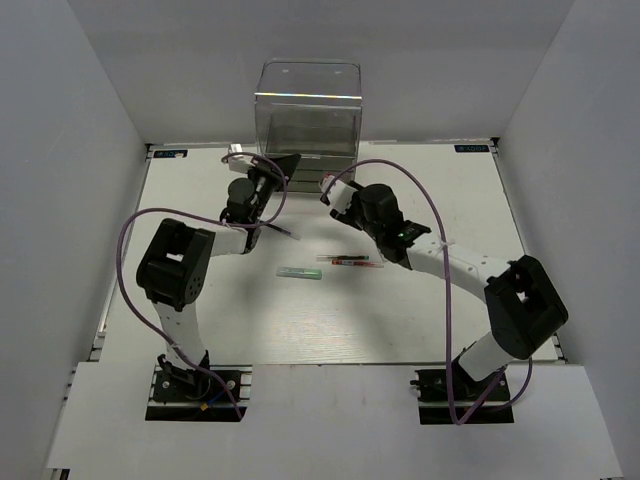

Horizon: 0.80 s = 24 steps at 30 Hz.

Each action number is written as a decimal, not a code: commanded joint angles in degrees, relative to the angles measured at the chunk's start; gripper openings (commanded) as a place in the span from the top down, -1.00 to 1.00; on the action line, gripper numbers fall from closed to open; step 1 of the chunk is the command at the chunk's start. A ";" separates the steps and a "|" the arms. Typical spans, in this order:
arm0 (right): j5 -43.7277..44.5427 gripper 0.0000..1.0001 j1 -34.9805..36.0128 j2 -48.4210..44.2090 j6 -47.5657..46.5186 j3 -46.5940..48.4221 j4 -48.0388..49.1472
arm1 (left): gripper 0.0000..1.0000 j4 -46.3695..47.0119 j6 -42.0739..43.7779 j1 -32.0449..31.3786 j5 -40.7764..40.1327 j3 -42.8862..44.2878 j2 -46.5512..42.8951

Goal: Sort the stationery into containers
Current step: Place the stationery in the storage box.

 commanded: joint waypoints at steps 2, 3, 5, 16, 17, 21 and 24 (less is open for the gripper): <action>2.54 1.00 0.40 2.44 -5.67 5.75 8.02 | 1.00 3.33 2.10 -0.38 1.86 1.47 -7.78; 2.72 1.00 0.40 3.50 -6.38 5.93 8.38 | 1.00 3.33 2.11 -0.38 1.87 1.47 -8.30; 3.51 1.00 0.40 4.73 -7.26 7.59 9.08 | 1.00 2.80 2.72 -0.38 2.39 1.47 -8.83; 9.92 1.00 1.63 11.49 -21.04 8.48 27.77 | 1.00 1.75 3.25 -0.38 3.45 1.99 -11.21; 10.80 1.00 1.71 12.81 -22.28 8.66 29.37 | 1.00 1.75 3.25 -0.38 3.45 2.00 -11.21; 11.60 1.00 2.16 16.16 -28.88 8.83 39.38 | 1.00 1.75 3.25 -0.38 3.45 2.00 -11.73; 11.95 1.00 2.50 18.97 -33.88 9.44 41.95 | 1.00 1.13 3.25 -0.38 3.45 2.00 -12.26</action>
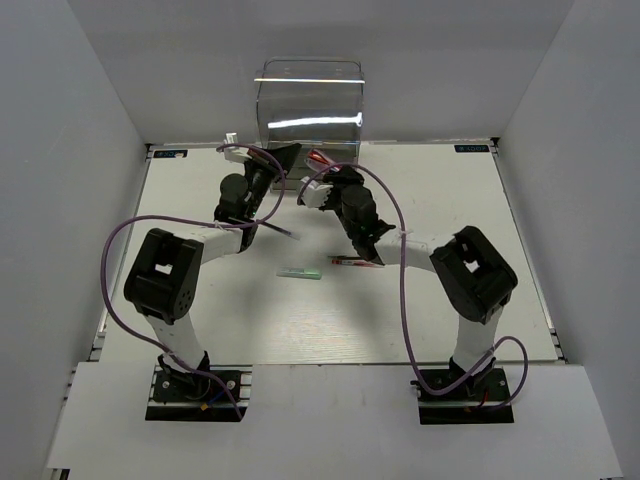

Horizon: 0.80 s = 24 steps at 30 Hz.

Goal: Sort the stationery into containers
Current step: Place the stationery in the storage box.

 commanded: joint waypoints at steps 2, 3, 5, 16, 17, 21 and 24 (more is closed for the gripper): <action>2.44 1.00 0.52 2.79 -9.57 3.74 16.13 | 1.00 1.22 0.94 -0.08 0.80 1.98 -5.04; 2.62 1.00 0.43 3.31 -10.02 4.70 17.45 | 1.00 1.22 0.94 -0.08 0.81 1.98 -5.05; 2.71 1.00 0.34 4.54 -10.72 5.59 17.55 | 1.00 0.70 1.46 -0.08 0.81 1.98 -5.57; 3.15 1.00 0.08 11.40 -21.88 9.46 24.58 | 1.00 0.17 1.46 -0.08 0.81 0.92 -6.63; 2.97 1.00 -0.01 11.49 -23.63 9.63 24.84 | 1.00 0.17 1.46 -0.08 0.81 0.92 -6.63; 2.45 1.00 -0.27 12.72 -26.79 10.77 25.28 | 1.00 0.17 1.46 -0.08 0.81 0.92 -6.63; 1.48 1.00 -0.45 13.25 -29.36 11.21 25.90 | 1.00 0.17 1.46 -0.08 0.81 0.92 -6.63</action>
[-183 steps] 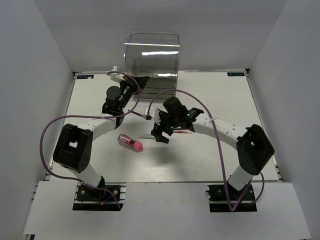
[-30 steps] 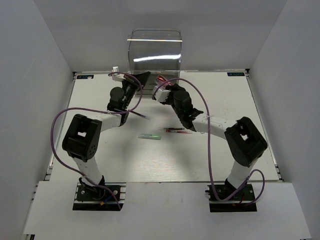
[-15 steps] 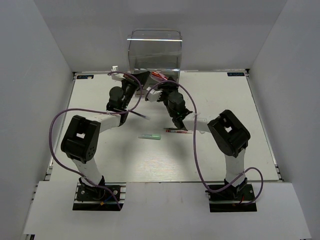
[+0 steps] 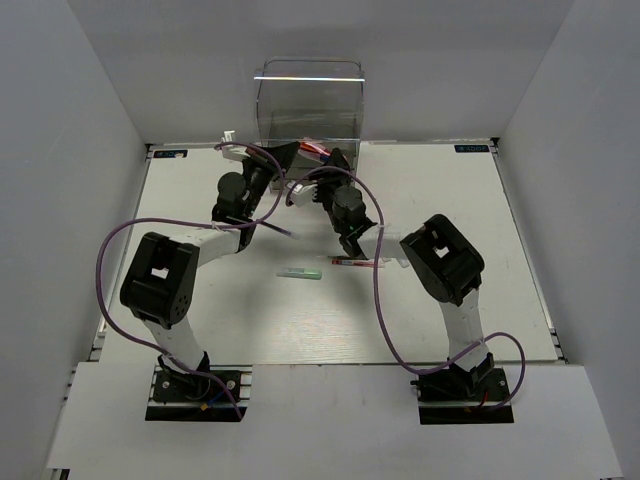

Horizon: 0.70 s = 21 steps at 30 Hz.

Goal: Sort the stationery into containers
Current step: Place the stationery in the storage box.

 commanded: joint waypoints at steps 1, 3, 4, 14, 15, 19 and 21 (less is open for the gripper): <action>-0.53 1.00 -0.60 -0.06 -5.40 3.50 7.47 | 1.00 2.15 0.81 -0.08 0.63 0.92 -5.06; -1.06 1.00 -0.69 0.29 -6.98 4.03 7.56 | 1.00 2.15 0.81 -0.08 0.63 0.92 -5.06; -1.15 1.00 -1.30 0.47 -8.04 4.20 7.82 | 1.00 2.15 0.81 -0.08 0.63 0.92 -5.06; -5.54 1.00 -3.06 0.38 -14.63 3.94 5.63 | 1.00 1.63 0.81 -0.08 0.63 0.39 -5.59; -5.54 1.00 -3.06 0.29 -14.64 3.94 5.62 | 1.00 1.63 0.81 -0.08 0.63 -0.13 -5.59; -4.93 1.00 -3.33 1.43 -15.77 5.96 4.31 | 1.00 2.15 0.81 -0.08 0.63 -0.66 -5.59; -5.02 1.00 -3.50 2.05 -16.22 6.58 4.22 | 1.00 2.15 0.81 0.45 0.63 -1.27 -6.20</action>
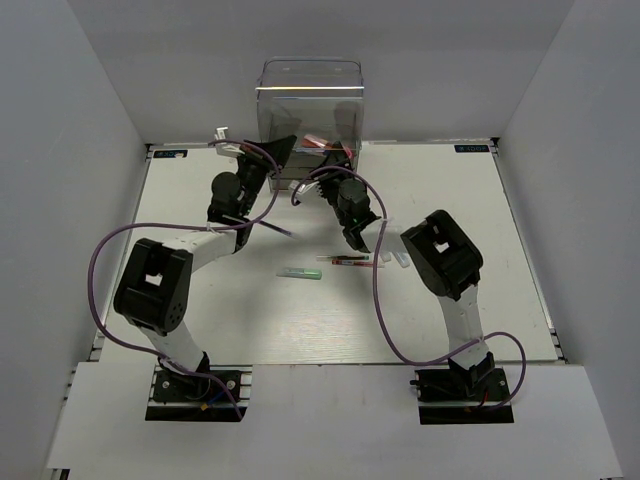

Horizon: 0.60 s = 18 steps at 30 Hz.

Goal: Sort the stationery into containers
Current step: Place the stationery in the storage box.

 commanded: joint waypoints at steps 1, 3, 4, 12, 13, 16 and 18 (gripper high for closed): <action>-1.08 1.00 -0.38 0.04 -3.84 4.22 5.29 | 1.00 1.21 0.79 0.41 0.63 -1.17 -3.67; -1.17 1.00 -0.47 0.39 -4.82 4.04 5.64 | 1.00 1.82 0.79 0.41 0.63 -3.09 -4.98; -1.61 1.00 -0.64 0.56 -5.69 4.04 5.82 | 1.00 1.83 0.79 0.41 0.63 -5.01 -5.51; -1.79 1.00 -1.26 1.97 -12.20 5.97 4.24 | 0.90 6.22 0.79 0.41 -0.42 -16.80 -10.43; -1.70 1.00 -1.43 2.06 -12.64 5.98 3.80 | 0.85 6.22 0.79 0.41 -0.42 -19.07 -11.22; -1.79 1.00 -1.61 1.80 -15.10 6.15 1.43 | 0.81 6.84 0.79 0.93 -0.95 -23.38 -14.29; -1.70 1.00 -1.96 2.06 -16.07 7.03 0.20 | 0.74 7.45 0.79 0.93 -1.74 -25.76 -16.23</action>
